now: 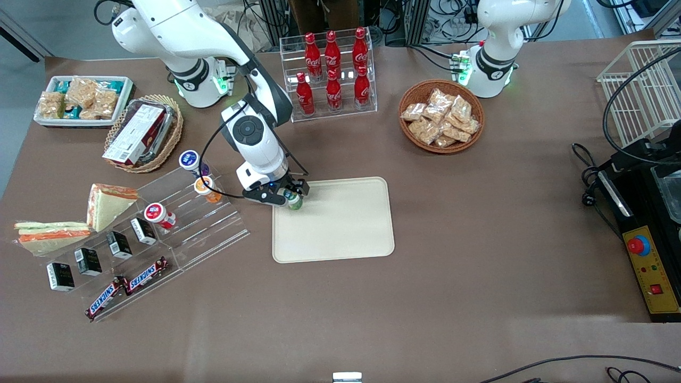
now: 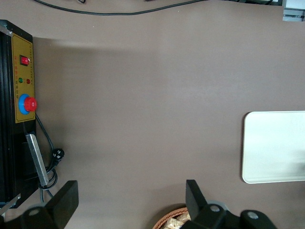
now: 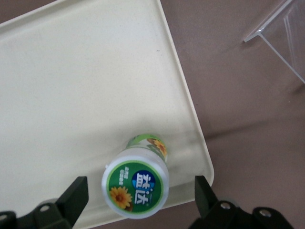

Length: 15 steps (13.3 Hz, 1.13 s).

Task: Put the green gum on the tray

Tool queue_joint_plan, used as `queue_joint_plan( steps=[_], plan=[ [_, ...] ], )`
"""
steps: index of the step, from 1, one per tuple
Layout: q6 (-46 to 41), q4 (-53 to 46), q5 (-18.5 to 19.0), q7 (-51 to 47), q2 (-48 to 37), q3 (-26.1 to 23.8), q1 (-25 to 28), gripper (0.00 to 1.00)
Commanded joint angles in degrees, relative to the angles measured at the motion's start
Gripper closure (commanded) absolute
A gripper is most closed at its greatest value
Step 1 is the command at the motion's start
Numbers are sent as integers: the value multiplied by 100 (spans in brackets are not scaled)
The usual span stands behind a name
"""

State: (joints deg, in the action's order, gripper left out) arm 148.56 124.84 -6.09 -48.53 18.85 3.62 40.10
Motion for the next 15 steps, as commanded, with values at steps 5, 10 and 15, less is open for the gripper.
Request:
queue_joint_plan(
  steps=[5,10,15],
  plan=[
    [-712,-222,-24,28,-644,78,42,1],
    [-2459,-1003,310,37,-1356,17,25,1],
    [-4184,-1962,1040,107,-1831,-509,-518,1]
  ],
)
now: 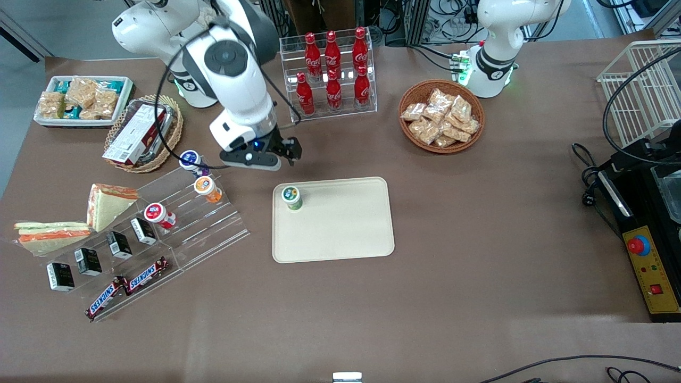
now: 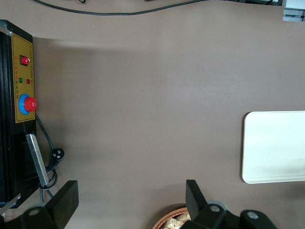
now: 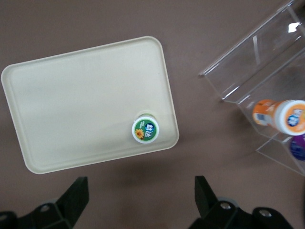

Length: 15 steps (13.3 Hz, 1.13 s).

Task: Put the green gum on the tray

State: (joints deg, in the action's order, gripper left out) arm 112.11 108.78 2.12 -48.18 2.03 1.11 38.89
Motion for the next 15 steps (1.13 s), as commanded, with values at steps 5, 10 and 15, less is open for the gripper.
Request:
queue_joint_plan(
  steps=[5,10,15],
  plan=[
    [-1622,-1244,342,1923,-528,-550,-1820,1],
    [-1824,-1254,141,3469,-810,-533,-3078,1],
    [-1947,-1736,61,4509,-591,-524,-4011,1]
  ],
)
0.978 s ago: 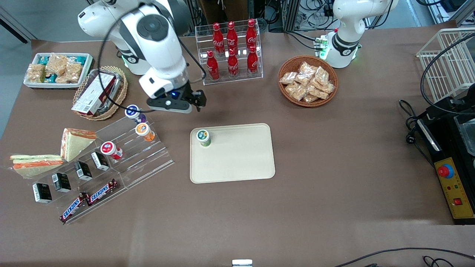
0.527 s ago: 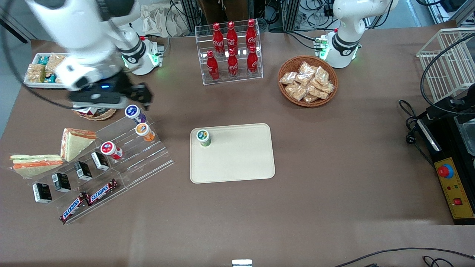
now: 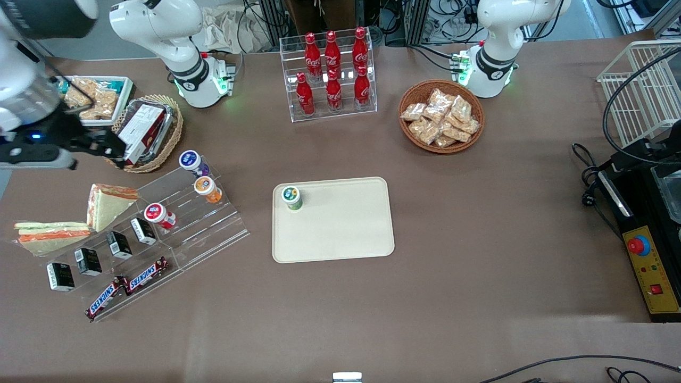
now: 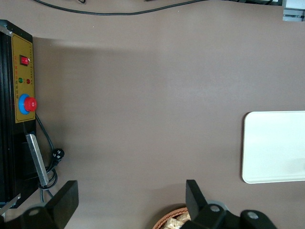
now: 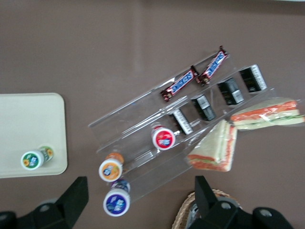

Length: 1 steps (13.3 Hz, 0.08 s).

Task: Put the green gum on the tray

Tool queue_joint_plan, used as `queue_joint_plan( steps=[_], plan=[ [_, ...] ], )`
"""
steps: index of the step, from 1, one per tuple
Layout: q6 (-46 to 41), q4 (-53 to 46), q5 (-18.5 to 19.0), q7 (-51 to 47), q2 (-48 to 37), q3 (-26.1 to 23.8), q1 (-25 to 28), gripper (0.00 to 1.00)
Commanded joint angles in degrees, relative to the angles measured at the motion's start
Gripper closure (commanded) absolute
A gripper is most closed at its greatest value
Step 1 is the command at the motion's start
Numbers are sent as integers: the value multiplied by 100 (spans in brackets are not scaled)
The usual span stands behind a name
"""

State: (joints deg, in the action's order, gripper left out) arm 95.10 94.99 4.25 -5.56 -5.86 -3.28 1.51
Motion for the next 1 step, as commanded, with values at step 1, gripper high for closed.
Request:
queue_joint_plan(
  steps=[1],
  plan=[
    [-281,-402,-161,431,217,-76,-317,1]
  ],
)
